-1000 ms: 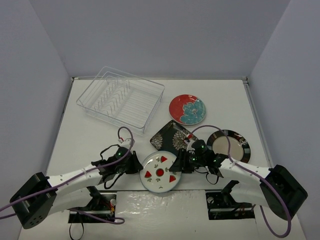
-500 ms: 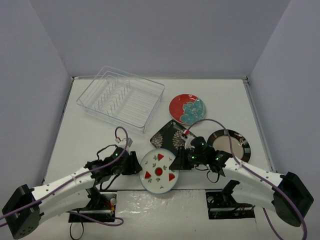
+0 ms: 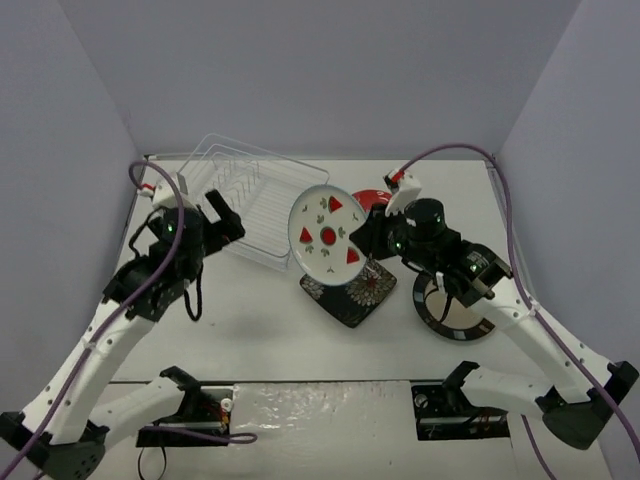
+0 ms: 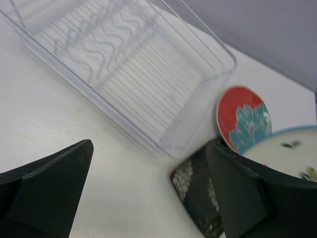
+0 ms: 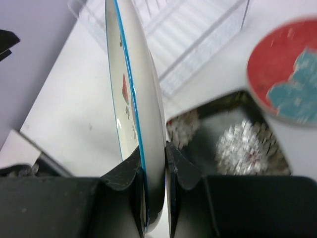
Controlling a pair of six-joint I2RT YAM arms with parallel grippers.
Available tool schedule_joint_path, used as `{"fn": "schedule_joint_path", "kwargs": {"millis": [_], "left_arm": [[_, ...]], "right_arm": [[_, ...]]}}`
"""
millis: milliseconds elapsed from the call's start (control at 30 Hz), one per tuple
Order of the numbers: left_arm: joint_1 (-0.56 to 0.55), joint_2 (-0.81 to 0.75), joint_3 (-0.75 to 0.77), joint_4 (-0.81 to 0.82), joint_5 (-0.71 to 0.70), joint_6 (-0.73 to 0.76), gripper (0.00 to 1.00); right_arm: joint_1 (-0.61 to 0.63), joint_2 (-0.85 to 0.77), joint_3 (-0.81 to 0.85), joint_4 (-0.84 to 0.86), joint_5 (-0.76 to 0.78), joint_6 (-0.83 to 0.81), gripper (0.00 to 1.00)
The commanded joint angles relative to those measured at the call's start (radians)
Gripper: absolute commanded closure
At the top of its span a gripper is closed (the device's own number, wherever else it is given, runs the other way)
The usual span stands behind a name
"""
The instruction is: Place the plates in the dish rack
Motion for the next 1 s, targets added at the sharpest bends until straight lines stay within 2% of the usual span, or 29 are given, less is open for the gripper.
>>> {"fn": "schedule_joint_path", "kwargs": {"millis": [0, 33, 133, 200, 267, 333, 433, 467, 533, 600, 633, 800, 967], "left_arm": [[0.344, 0.172, 0.134, 0.058, 0.25, 0.086, 0.03], [0.378, 0.18, 0.149, 0.061, 0.273, 0.086, 0.03], [0.459, 0.289, 0.221, 0.051, 0.305, 0.094, 0.03], [0.506, 0.344, 0.28, 0.02, 0.346, 0.101, 0.03], [0.555, 0.4, 0.298, 0.003, 0.395, 0.108, 0.03], [0.573, 0.442, 0.307, 0.007, 0.454, 0.121, 0.03], [0.579, 0.469, 0.29, 0.054, 0.492, 0.149, 0.03], [0.579, 0.469, 0.28, 0.069, 0.496, 0.158, 0.03], [0.579, 0.473, 0.266, 0.096, 0.493, 0.161, 0.03], [0.579, 0.486, 0.261, 0.104, 0.494, 0.163, 0.03], [0.58, 0.495, 0.259, 0.107, 0.495, 0.163, 0.03], [0.579, 0.559, 0.24, 0.111, 0.489, 0.113, 0.03], [0.579, 0.652, 0.23, 0.124, 0.482, 0.026, 0.03]], "right_arm": [[-0.012, 0.21, 0.315, 0.242, 0.136, -0.244, 1.0], [-0.018, 0.226, 0.373, 0.241, 0.132, -0.281, 1.0], [-0.084, 0.468, 0.608, 0.228, 0.053, -0.391, 1.0], [-0.169, 0.609, 0.847, 0.184, -0.055, -0.441, 1.0], [-0.204, 0.773, 1.016, 0.134, -0.155, -0.517, 1.0], [-0.213, 0.924, 1.24, 0.093, -0.171, -0.622, 1.0], [-0.211, 1.066, 1.409, 0.159, -0.198, -0.708, 1.0], [-0.212, 1.072, 1.39, 0.213, -0.244, -0.749, 1.0], [-0.211, 1.055, 1.261, 0.402, -0.264, -0.778, 1.0], [-0.211, 1.05, 1.127, 0.613, -0.36, -0.794, 1.0], [-0.21, 1.07, 1.121, 0.663, -0.386, -0.785, 1.0], [-0.209, 1.169, 1.135, 0.839, -0.437, -0.704, 1.0], [-0.19, 1.257, 1.182, 0.889, -0.449, -0.714, 1.0]]}}
